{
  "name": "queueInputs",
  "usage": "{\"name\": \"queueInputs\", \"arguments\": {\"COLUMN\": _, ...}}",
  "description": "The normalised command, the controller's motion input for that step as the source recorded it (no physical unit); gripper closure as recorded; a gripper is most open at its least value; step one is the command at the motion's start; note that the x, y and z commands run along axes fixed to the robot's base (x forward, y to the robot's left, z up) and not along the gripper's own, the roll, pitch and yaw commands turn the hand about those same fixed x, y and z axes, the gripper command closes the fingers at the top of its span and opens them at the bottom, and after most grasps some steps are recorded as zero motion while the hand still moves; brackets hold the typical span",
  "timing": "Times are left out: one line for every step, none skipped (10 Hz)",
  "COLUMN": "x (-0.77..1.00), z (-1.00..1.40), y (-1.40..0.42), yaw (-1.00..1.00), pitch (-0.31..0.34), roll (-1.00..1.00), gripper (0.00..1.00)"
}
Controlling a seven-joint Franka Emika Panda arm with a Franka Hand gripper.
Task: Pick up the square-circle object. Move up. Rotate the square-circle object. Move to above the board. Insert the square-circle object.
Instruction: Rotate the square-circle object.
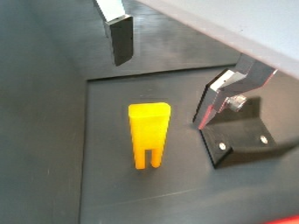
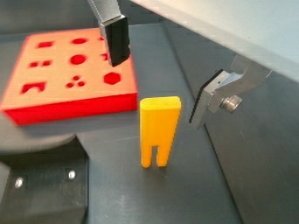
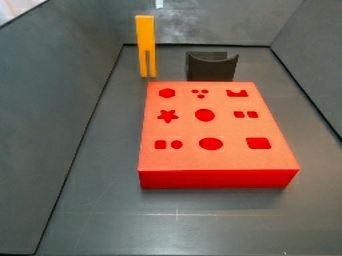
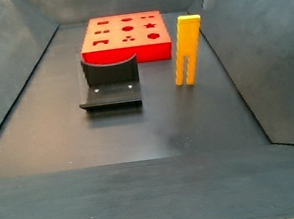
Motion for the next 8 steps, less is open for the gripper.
{"name": "queueInputs", "arguments": {"x": 0.03, "z": -0.03, "y": 0.01, "yaw": 1.00, "pitch": 0.018, "roll": 0.02, "gripper": 0.00}}
{"name": "queueInputs", "arguments": {"x": 0.03, "z": -0.03, "y": 0.01, "yaw": 1.00, "pitch": 0.019, "roll": 0.02, "gripper": 0.00}}
{"name": "queueInputs", "arguments": {"x": 0.03, "z": -0.03, "y": 0.01, "yaw": 1.00, "pitch": 0.021, "roll": 0.03, "gripper": 0.00}}
{"name": "queueInputs", "arguments": {"x": 0.03, "z": -0.03, "y": 0.01, "yaw": 1.00, "pitch": 0.023, "roll": 0.03, "gripper": 0.00}}
{"name": "queueInputs", "arguments": {"x": 0.03, "z": -0.03, "y": 0.01, "yaw": 1.00, "pitch": 0.026, "roll": 0.03, "gripper": 0.00}}
{"name": "queueInputs", "arguments": {"x": 0.03, "z": -0.03, "y": 0.01, "yaw": 1.00, "pitch": 0.029, "roll": 0.03, "gripper": 0.00}}
{"name": "queueInputs", "arguments": {"x": 0.03, "z": -0.03, "y": 0.01, "yaw": 1.00, "pitch": 0.032, "roll": 0.04, "gripper": 0.00}}
{"name": "queueInputs", "arguments": {"x": 0.04, "z": -0.03, "y": 0.01, "yaw": 1.00, "pitch": 0.037, "roll": 0.05, "gripper": 0.00}}
